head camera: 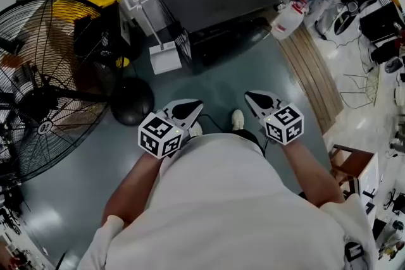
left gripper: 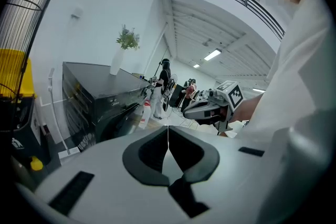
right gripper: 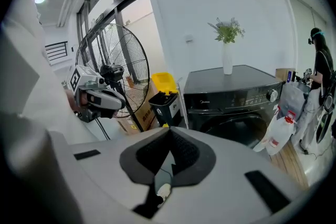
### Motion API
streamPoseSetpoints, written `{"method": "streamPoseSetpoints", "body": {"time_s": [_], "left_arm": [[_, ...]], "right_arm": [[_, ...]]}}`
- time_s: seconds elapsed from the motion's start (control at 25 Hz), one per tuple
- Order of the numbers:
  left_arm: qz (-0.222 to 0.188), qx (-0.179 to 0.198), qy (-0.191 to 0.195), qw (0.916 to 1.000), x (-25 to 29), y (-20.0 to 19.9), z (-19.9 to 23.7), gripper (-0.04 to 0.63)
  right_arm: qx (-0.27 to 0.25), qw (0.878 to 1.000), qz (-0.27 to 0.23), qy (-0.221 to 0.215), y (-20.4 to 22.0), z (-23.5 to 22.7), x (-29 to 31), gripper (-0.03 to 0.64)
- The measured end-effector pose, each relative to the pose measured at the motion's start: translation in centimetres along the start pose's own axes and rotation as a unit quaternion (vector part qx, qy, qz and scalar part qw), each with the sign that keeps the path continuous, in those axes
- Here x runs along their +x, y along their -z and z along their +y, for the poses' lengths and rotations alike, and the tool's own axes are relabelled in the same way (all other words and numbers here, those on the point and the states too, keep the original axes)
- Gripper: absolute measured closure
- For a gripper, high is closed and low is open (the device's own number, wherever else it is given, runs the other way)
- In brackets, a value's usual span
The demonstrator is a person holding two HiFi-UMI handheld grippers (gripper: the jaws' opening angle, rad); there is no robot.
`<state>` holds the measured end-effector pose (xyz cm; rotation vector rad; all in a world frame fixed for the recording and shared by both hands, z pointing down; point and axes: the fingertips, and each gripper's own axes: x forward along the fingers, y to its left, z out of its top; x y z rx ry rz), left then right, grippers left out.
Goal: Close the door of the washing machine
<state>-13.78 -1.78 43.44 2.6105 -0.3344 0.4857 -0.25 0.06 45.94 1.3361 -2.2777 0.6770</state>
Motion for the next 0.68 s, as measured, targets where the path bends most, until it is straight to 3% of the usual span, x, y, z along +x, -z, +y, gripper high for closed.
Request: {"method": "streamPoseSetpoints", "body": {"time_s": [0.68], "left_arm": [[0.032, -0.005, -0.022, 0.9992, 7.6, -0.7, -1.1, 0.577]], "right_arm": [[0.011, 1.0, -0.004, -0.016, 1.5, -6.5, -3.1, 0.609]]}}
